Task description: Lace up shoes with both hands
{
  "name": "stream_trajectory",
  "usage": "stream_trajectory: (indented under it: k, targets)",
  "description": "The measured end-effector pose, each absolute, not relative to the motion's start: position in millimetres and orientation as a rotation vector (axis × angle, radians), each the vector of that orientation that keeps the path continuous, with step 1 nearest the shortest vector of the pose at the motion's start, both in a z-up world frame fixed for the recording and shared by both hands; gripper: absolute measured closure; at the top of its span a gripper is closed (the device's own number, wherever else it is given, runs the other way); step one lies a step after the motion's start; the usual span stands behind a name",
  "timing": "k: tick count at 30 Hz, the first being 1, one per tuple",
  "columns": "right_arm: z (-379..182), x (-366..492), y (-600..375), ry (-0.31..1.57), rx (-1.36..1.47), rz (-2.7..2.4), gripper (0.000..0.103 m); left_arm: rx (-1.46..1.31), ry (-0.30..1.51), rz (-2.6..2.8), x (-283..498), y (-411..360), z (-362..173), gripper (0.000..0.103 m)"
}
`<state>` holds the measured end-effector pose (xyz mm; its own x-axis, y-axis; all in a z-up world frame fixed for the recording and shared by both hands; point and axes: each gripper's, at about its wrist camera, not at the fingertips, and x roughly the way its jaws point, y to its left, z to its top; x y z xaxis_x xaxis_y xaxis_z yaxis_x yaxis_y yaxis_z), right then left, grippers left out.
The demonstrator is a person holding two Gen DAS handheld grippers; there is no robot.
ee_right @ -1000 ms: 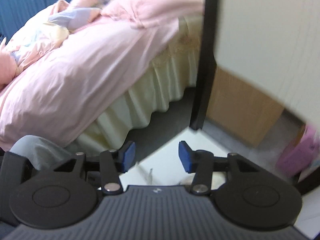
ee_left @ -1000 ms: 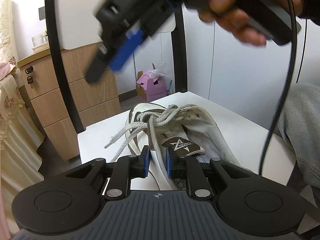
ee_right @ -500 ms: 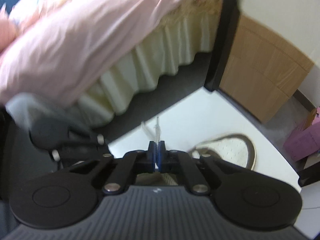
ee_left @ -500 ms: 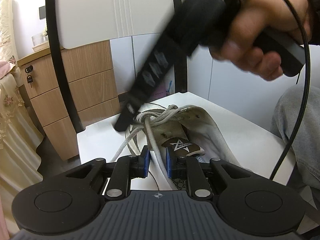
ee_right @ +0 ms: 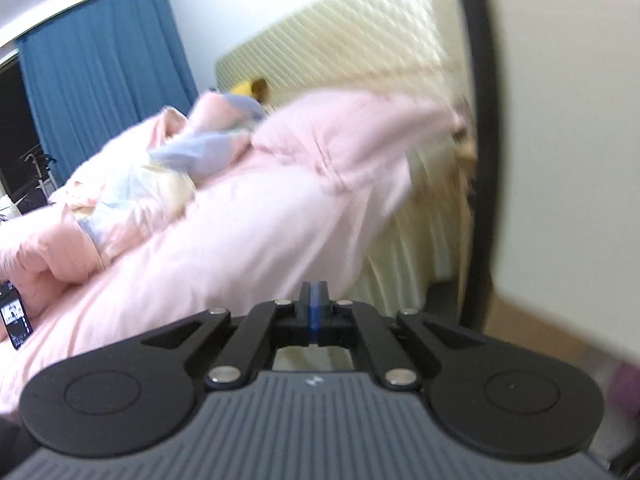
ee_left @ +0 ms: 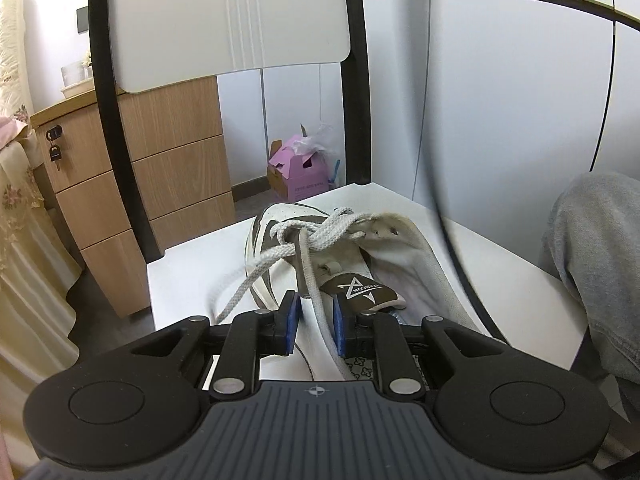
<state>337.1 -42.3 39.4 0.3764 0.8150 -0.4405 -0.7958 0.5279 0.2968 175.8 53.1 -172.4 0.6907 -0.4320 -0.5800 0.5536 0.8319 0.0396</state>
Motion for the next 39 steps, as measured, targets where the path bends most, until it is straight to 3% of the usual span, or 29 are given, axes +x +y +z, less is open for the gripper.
stream_trajectory:
  k: [4, 8, 10, 11, 12, 16, 18, 20, 22, 23, 28, 39]
  targets:
    - [68.1, 338.2, -13.6, 0.569, -0.064, 1.069, 0.102, 0.218, 0.591, -0.553, 176.0, 55.3, -172.4, 0.083]
    - [39.9, 341.6, 2.1, 0.724, -0.220, 1.079, 0.098, 0.223, 0.592, -0.553, 176.2, 55.7, -171.4, 0.083]
    - [10.2, 340.1, -5.3, 0.802, -0.257, 1.054, 0.083, 0.225, 0.592, -0.552, 175.9, 55.6, -170.9, 0.083]
    - [-4.7, 339.4, -9.2, 0.840, -0.274, 1.041, 0.063, 0.226, 0.593, -0.552, 176.0, 55.5, -170.9, 0.083]
    - [-19.7, 338.7, -13.2, 0.878, -0.291, 1.028, 0.059, 0.227, 0.593, -0.551, 176.0, 55.3, -170.9, 0.083]
    - [-79.4, 335.7, -29.0, 1.031, -0.360, 0.970, 0.062, 0.228, 0.593, -0.552, 175.8, 55.3, -171.1, 0.083]
    - [-109.2, 334.3, -36.9, 1.106, -0.394, 0.939, 0.073, 0.226, 0.592, -0.552, 175.3, 55.5, -171.7, 0.083]
    - [-129.6, 331.6, -43.6, 1.144, -0.411, 0.921, 0.075, 0.223, 0.593, -0.553, 175.4, 55.3, -172.3, 0.083]
    - [-131.0, 325.9, -45.0, 1.100, -0.421, 0.923, 0.085, 0.221, 0.592, -0.554, 175.6, 55.2, -172.5, 0.083]
    - [-130.0, 323.1, -45.3, 1.062, -0.427, 0.916, 0.099, 0.220, 0.591, -0.553, 175.6, 55.0, -172.7, 0.083]
    - [-112.0, 314.9, -51.4, 0.916, -0.324, 0.922, 0.101, 0.210, 0.597, -0.554, 175.7, 54.5, -173.5, 0.082]
    - [-14.3, 334.5, -53.1, 0.647, 0.010, 1.003, 0.101, 0.195, 0.611, -0.557, 178.7, 53.9, -175.2, 0.080]
